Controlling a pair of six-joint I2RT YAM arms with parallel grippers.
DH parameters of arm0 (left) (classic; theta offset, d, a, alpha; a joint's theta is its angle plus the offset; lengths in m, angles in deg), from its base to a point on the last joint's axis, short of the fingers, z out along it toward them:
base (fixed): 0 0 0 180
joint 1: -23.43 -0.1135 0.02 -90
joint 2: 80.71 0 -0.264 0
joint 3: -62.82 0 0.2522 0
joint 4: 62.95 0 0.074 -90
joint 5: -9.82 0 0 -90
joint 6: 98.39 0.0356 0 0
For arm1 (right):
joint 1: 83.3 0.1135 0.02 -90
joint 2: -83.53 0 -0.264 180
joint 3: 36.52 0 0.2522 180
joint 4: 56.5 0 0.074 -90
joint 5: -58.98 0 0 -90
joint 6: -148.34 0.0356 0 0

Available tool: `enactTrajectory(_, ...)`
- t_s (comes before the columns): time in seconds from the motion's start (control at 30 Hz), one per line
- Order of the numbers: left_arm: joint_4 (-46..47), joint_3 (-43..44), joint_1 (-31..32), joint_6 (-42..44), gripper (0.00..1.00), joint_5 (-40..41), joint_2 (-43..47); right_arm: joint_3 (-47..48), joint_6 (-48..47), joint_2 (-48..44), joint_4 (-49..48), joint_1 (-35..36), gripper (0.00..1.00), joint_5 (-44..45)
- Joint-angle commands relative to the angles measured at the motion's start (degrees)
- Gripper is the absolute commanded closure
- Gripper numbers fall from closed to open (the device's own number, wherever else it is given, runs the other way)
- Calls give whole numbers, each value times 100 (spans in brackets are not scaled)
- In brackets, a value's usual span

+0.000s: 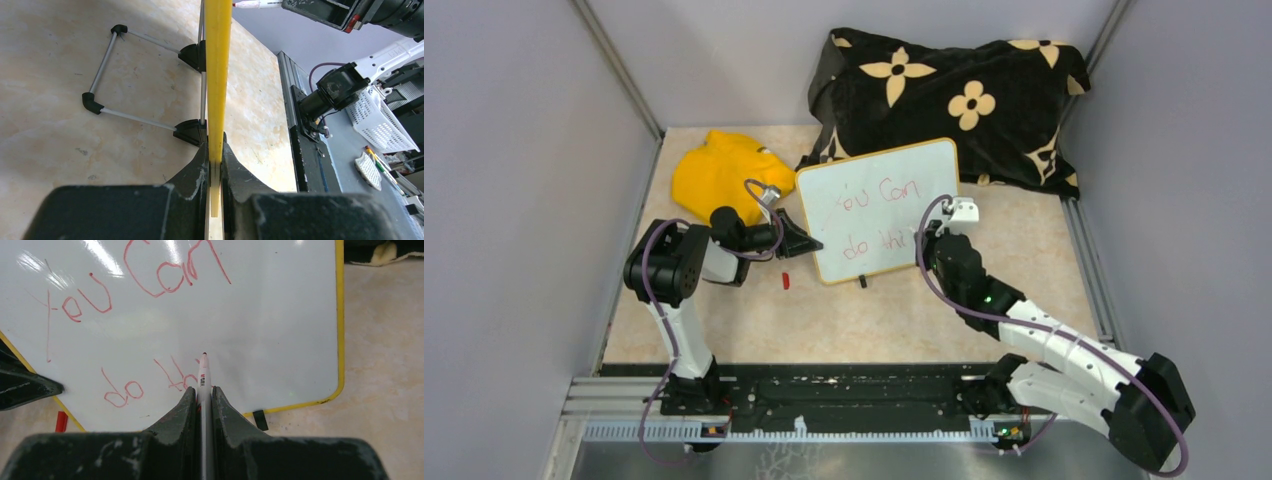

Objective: Write a sentence on the whiteboard

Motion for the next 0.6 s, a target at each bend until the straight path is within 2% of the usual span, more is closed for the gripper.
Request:
enactTrajectory(0.0,-270,35,77,104,100,-68,-3,-4,245,-20,-82,-97,100,458)
enactTrajectory(0.57,-289,48,77,116,100,-75,8,-179,494,223,-685,-349,100,279)
